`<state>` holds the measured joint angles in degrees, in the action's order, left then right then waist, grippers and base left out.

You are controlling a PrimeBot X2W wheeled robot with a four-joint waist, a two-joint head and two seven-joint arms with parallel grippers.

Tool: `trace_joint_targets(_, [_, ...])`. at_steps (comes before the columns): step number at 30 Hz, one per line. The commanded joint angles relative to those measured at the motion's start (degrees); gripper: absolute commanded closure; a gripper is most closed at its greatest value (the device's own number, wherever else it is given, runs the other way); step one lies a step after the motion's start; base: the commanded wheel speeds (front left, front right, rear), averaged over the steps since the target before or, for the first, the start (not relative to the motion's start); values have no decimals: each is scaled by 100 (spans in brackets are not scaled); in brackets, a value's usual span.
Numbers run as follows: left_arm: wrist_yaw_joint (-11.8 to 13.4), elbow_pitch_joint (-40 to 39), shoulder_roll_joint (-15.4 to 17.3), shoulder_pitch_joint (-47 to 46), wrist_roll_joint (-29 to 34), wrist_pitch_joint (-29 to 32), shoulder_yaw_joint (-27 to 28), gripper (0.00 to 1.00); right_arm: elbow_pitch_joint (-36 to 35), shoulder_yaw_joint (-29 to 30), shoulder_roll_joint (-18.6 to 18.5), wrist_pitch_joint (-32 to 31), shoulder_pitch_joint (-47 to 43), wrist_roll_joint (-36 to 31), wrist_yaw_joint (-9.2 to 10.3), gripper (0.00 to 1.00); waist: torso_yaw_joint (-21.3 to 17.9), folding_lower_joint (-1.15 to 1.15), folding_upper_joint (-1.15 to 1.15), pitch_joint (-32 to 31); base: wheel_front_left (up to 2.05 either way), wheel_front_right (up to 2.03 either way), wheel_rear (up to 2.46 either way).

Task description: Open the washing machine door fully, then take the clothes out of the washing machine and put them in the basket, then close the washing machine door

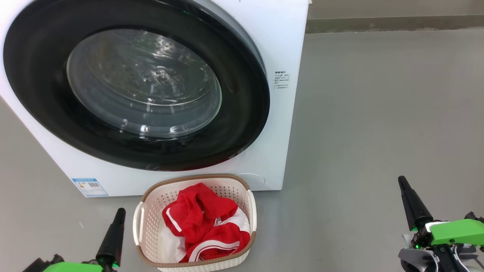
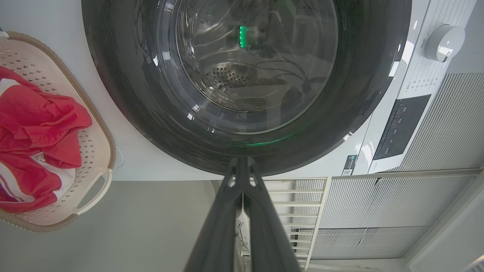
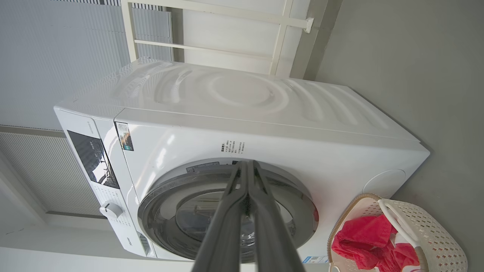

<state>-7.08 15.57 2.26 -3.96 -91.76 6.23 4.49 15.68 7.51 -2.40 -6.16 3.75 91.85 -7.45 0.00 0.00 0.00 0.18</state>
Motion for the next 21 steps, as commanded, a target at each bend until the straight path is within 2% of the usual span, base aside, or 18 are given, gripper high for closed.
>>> trace_joint_targets(1, [-41, -154, 62, -222, -40, 25, 203, 100, -166, -99, -48, -33, 243, 31, -3, 100, 0, 0, 0, 0, 0, 0, 0])
trace_joint_targets(21, [-41, -154, 62, -222, -41, 25, 203, 100, -166, -99, -48, -33, 243, 32, -3, 100, 0, 0, 0, 0, 0, 0, 0])
